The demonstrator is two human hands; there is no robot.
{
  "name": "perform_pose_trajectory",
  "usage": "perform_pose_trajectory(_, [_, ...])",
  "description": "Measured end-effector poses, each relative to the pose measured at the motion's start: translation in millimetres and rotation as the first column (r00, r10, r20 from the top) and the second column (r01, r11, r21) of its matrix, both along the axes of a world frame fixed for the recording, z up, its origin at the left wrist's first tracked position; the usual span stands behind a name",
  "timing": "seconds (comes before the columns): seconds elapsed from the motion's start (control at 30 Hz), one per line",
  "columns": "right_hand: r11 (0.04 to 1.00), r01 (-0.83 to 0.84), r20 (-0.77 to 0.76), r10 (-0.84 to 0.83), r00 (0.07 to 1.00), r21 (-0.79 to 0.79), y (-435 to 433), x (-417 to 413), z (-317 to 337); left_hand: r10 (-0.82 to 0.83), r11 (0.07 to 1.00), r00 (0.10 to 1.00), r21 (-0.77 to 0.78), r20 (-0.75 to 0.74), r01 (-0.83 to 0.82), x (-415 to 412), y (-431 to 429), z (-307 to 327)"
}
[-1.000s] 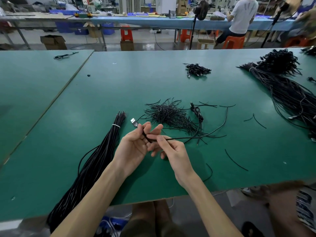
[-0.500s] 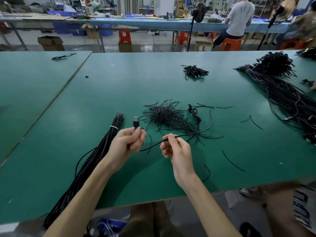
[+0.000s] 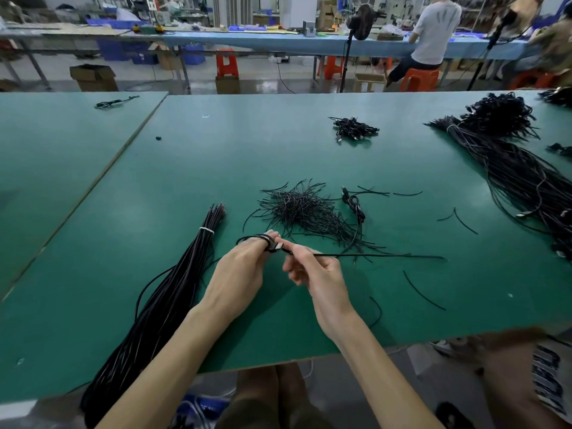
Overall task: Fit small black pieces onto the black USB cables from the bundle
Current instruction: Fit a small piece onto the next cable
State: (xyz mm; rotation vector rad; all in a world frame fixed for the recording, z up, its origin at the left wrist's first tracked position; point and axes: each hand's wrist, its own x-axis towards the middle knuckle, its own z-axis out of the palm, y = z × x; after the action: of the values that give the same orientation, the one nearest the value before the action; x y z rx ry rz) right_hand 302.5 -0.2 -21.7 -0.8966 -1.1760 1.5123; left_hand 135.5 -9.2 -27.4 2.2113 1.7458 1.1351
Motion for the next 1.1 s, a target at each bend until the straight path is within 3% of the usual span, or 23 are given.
perform_pose_trajectory(0.07, [0.999, -0.019, 0.013, 0.019, 1.0, 0.029, 0.1, -0.2, -1.0, -0.026, 0.993, 0.969, -0.103, 0.247, 0.053, -0.3, 1.9, 3.5])
perform_pose_trajectory(0.13, [0.998, -0.032, 0.027, 0.031, 0.999, 0.054, 0.6, 0.8, -2.2, -0.042, 0.976, 0.835, -0.157, 0.549, 0.153, -0.5, 3.6, 8.1])
perform_pose_trajectory(0.17, [0.997, -0.043, 0.037, 0.04, 0.998, 0.066, 0.3, 1.7, -2.2, -0.051, 0.964, 0.72, -0.153, 0.692, 0.216, -0.9, 4.3, 9.7])
perform_pose_trajectory(0.23, [0.992, -0.083, 0.059, 0.077, 0.995, 0.095, -0.8, 2.2, -1.8, -0.059, 0.939, 0.378, -0.078, 0.924, 0.335, -4.1, 7.1, 10.5])
perform_pose_trajectory(0.3, [0.983, -0.132, 0.094, 0.12, 0.988, 0.128, -1.6, 1.7, -2.0, -0.012, 0.929, 0.0, 0.012, 1.0, 0.371, -8.4, 10.7, 14.2])
perform_pose_trajectory(0.37, [0.975, -0.163, 0.128, 0.145, 0.981, 0.148, -1.9, 0.5, -2.0, 0.06, 0.927, -0.265, 0.045, 0.962, 0.372, -12.7, 12.0, 18.2])
perform_pose_trajectory(0.43, [0.976, -0.162, 0.14, 0.141, 0.98, 0.147, -2.1, -0.3, -0.7, 0.093, 0.926, -0.402, 0.07, 0.911, 0.371, -16.1, 11.7, 22.4])
perform_pose_trajectory(0.47, [0.979, -0.152, 0.135, 0.134, 0.982, 0.138, -1.9, 0.0, -0.2, 0.104, 0.927, -0.421, 0.066, 0.901, 0.37, -16.2, 10.8, 24.2])
perform_pose_trajectory(0.6, [0.991, -0.103, 0.083, 0.097, 0.992, 0.079, -0.9, 1.8, -1.2, 0.123, 0.884, -0.387, 0.076, 0.914, 0.461, -12.7, 6.3, 25.6])
perform_pose_trajectory(0.67, [0.997, -0.057, 0.049, 0.055, 0.997, 0.043, -0.2, 1.4, -2.3, 0.101, 0.838, -0.308, 0.086, 0.946, 0.538, -12.7, 3.1, 25.3])
perform_pose_trajectory(0.77, [0.998, 0.052, -0.018, -0.053, 0.998, -0.02, 2.2, 1.4, -5.1, 0.023, 0.843, 0.022, -0.031, 0.999, 0.537, -9.7, -0.6, 20.3])
perform_pose_trajectory(0.9, [0.988, 0.151, -0.009, -0.151, 0.989, -0.033, 3.9, 0.3, -7.0, 0.017, 0.888, 0.407, -0.2, 0.913, 0.413, 4.5, -0.6, 9.0])
perform_pose_trajectory(0.97, [0.985, 0.169, -0.02, -0.17, 0.985, -0.044, 4.0, 0.4, -6.8, -0.036, 0.914, 0.642, -0.234, 0.766, 0.33, 7.7, -0.3, 2.7])
perform_pose_trajectory(1.03, [0.986, 0.158, -0.056, -0.162, 0.985, -0.06, 4.3, 0.8, -5.4, -0.098, 0.945, 0.858, -0.223, 0.504, 0.239, 7.9, 0.4, -2.6])
perform_pose_trajectory(1.1, [0.99, 0.128, -0.072, -0.132, 0.989, -0.062, 3.8, 1.3, -2.9, -0.102, 0.972, 0.955, -0.177, 0.28, 0.156, 6.5, 0.8, -4.2])
